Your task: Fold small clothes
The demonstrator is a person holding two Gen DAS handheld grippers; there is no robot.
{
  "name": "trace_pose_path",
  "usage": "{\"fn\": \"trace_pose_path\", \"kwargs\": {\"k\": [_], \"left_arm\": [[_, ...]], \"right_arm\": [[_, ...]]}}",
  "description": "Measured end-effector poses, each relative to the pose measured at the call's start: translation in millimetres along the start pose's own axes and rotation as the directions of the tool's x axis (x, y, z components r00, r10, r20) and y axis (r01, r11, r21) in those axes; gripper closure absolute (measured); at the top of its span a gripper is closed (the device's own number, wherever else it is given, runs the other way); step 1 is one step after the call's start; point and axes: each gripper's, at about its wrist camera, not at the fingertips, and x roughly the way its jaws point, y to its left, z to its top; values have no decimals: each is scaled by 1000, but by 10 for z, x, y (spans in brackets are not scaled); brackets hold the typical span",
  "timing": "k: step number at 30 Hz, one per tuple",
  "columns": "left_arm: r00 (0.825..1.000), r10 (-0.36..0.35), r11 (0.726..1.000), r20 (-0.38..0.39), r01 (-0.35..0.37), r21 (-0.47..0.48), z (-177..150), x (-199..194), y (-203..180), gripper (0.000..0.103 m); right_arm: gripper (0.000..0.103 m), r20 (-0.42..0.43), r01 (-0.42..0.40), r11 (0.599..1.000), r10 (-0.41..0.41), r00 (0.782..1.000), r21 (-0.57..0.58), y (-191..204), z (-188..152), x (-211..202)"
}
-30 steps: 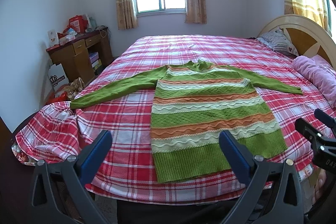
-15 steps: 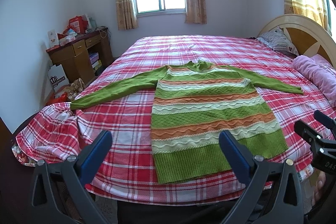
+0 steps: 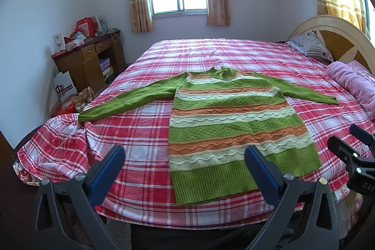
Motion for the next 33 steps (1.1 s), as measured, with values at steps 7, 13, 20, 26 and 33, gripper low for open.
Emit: {"fn": "trace_pose_path", "kwargs": {"k": [7, 13, 20, 26, 33], "left_arm": [[1000, 1, 1000, 2, -1, -1, -2, 6, 2, 0], [1000, 0, 1000, 2, 0, -2, -2, 5, 4, 0], [1000, -1, 1000, 0, 1, -2, -6, 8, 10, 0], [1000, 1, 1000, -1, -1, 0, -9, 12, 9, 0], [1000, 2, 1000, -17, -2, 6, -56, 89, 30, 0]], "right_arm": [[1, 2, -1, 1000, 1, 1000, 3, 2, 2, -4], [1, 2, -2, 1000, 2, 1000, 2, 0, 5, 0], [1, -5, -12, 1000, 12, 1000, 3, 0, -2, 17], [1, -13, -27, 1000, 27, 1000, 1, 16, -16, 29], [1, -14, -45, 999, 45, 999, 6, -18, -9, 66]]}}
